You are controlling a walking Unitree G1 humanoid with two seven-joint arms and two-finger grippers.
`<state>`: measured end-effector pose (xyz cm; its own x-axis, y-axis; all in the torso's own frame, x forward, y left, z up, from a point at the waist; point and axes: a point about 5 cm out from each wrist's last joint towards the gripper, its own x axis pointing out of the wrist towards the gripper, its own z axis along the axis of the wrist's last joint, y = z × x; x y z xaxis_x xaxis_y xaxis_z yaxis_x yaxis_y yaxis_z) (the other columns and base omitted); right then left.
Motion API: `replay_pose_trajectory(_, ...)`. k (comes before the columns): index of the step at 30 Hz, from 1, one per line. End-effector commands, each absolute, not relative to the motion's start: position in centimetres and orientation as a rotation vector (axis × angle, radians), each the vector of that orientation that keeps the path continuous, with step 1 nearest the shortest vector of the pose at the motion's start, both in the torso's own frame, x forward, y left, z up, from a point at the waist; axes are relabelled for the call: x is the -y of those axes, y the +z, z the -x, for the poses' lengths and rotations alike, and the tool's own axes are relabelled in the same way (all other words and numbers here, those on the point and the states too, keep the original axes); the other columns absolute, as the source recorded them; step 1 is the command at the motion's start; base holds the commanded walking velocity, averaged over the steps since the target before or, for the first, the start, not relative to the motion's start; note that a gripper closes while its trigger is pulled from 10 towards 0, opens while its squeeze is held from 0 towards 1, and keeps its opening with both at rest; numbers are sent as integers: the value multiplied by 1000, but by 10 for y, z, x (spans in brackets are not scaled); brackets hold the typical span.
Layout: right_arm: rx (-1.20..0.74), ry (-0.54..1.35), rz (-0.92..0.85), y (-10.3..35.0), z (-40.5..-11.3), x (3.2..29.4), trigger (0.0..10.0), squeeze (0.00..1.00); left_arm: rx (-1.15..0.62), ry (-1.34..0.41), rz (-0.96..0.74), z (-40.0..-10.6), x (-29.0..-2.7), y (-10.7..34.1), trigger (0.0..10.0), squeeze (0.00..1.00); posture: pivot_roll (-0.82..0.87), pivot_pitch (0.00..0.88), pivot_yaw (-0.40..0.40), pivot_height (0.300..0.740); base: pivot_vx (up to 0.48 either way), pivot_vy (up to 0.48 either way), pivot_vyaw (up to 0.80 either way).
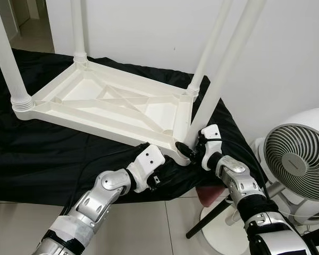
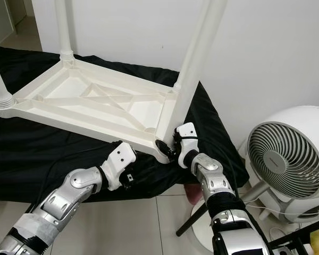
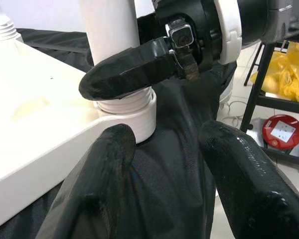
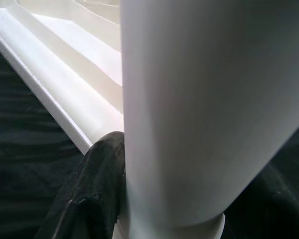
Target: Building children table
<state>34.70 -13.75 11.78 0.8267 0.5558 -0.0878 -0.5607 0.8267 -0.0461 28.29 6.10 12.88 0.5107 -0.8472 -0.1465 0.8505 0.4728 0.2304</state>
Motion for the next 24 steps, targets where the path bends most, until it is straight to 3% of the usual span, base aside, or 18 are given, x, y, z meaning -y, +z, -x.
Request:
replay_pose_trajectory(1,-123,514,39,107,-341,141,10000,0,-24,-1148,-290,-277,-54,128,10000,0,93,0,-171,740,0,0,0)
replay_pose_trajectory(6,-125,461,26,107,-339,140,10000,0,-23,-1151,-290,-277,-54,129,10000,0,95,0,-171,740,0,0,0)
replay_pose_trajectory(12,-145,252,-29,106,-335,145,10000,0,-28,-1159,-287,-275,-54,128,10000,0,86,0,-159,740,0,0,0)
replay_pose_trajectory(19,-125,13,-129,101,-314,119,10000,0,-36,-1172,-289,-275,-53,127,10000,0,81,0,-154,740,0,0,0)
replay_pose_trajectory(24,-120,6,-180,103,-311,106,10000,0,-37,-1174,-287,-275,-53,128,10000,0,87,0,-155,740,0,0,0)
